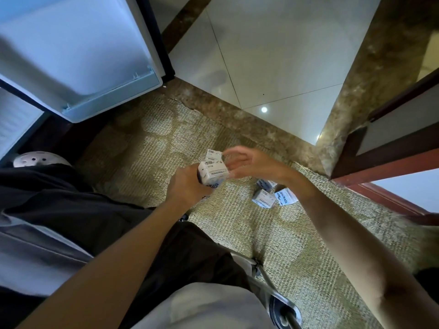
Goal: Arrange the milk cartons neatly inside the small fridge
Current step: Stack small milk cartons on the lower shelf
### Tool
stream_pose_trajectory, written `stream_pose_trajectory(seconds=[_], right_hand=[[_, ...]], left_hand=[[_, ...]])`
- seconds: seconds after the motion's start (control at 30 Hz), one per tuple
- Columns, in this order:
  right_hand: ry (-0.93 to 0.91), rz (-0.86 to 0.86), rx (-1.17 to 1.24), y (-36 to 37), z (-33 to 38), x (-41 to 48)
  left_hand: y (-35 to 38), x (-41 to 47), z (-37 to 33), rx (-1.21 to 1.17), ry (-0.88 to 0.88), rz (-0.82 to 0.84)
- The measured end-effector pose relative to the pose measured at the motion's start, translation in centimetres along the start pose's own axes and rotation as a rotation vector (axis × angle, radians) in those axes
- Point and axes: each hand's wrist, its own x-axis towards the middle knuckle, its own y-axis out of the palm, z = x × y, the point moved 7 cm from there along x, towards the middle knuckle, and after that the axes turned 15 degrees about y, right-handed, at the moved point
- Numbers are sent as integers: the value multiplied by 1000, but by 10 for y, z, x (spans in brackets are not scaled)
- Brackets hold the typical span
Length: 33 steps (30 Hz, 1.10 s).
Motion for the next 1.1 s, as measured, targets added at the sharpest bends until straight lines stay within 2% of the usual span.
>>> stream_pose_trajectory(seconds=[0.07,0.17,0.23,0.47,0.63,0.73,0.93,1.1], right_hand=[[118,-144,-145,-12,-41,19],[334,-319,-648,-8,-106,39],[432,-388,-826,0,-133,40],[505,-531,-755,9,-158,38],[393,-546,-629,7,-132,37],[309,-535,-568,9,-92,31],[-40,-526,-525,19,43,12],[-262,-599,-506,37,155,1]], left_hand=[[3,-2,2,-28,-22,3],[4,-1,4,-17,-24,18],[5,0,4,-7,-27,26],[12,-1,8,-24,-29,65],[4,-7,15,-58,-41,23],[-14,-9,17,-89,-60,-59],[-79,-11,8,-118,-80,-229],[-158,-29,17,-158,-87,-456]])
